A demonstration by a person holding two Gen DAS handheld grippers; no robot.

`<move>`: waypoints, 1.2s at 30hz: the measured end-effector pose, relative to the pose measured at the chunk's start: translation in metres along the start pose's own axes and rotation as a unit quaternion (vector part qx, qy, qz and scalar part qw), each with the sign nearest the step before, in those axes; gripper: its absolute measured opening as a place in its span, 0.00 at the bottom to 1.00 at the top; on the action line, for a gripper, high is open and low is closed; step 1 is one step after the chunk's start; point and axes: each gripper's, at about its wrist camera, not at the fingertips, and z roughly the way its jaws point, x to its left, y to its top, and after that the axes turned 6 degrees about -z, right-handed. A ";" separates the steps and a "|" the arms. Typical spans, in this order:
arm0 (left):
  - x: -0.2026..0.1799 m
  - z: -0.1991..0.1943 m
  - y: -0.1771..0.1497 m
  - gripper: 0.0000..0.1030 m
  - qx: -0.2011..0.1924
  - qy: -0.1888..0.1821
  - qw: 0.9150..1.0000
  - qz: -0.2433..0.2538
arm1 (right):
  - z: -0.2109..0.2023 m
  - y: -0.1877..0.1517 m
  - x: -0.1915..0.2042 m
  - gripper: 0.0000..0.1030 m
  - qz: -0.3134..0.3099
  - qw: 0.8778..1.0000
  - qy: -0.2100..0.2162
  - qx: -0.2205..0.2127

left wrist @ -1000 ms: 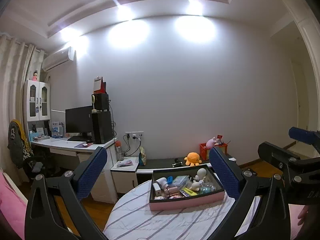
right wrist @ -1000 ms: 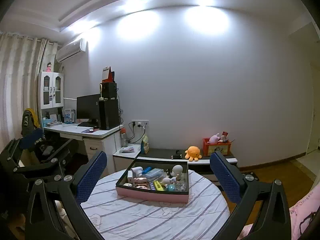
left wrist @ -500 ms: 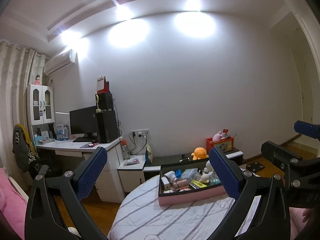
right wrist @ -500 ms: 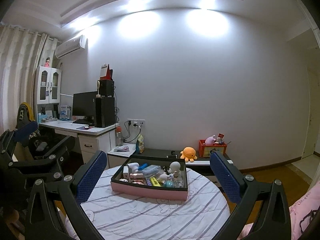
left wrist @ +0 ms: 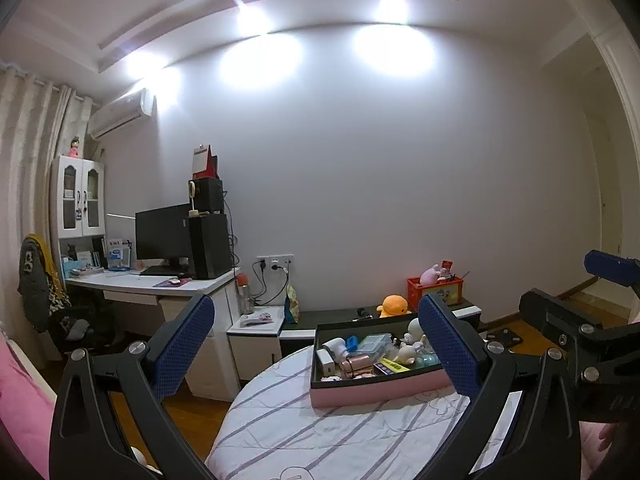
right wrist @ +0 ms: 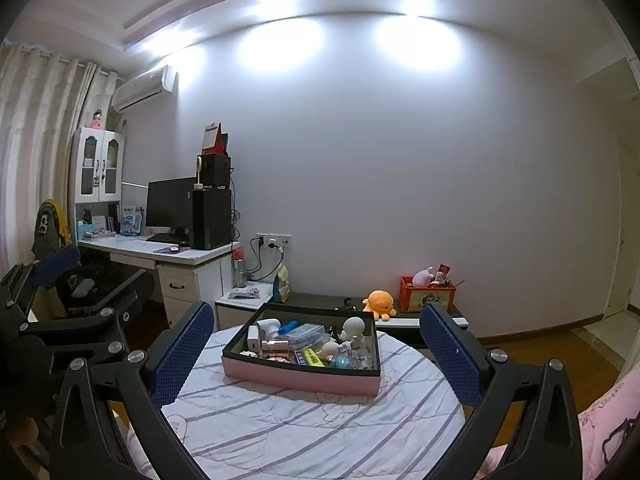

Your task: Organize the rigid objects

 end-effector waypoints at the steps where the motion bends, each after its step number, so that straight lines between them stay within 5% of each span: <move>1: 0.001 0.000 0.000 1.00 -0.004 -0.001 1.000 -0.003 | 0.001 0.000 0.001 1.00 0.000 1.000 0.000 -0.001; 36: 0.000 0.006 -0.005 1.00 0.003 0.001 1.000 -0.001 | 0.009 -0.005 0.002 1.00 -0.006 1.000 -0.004 0.010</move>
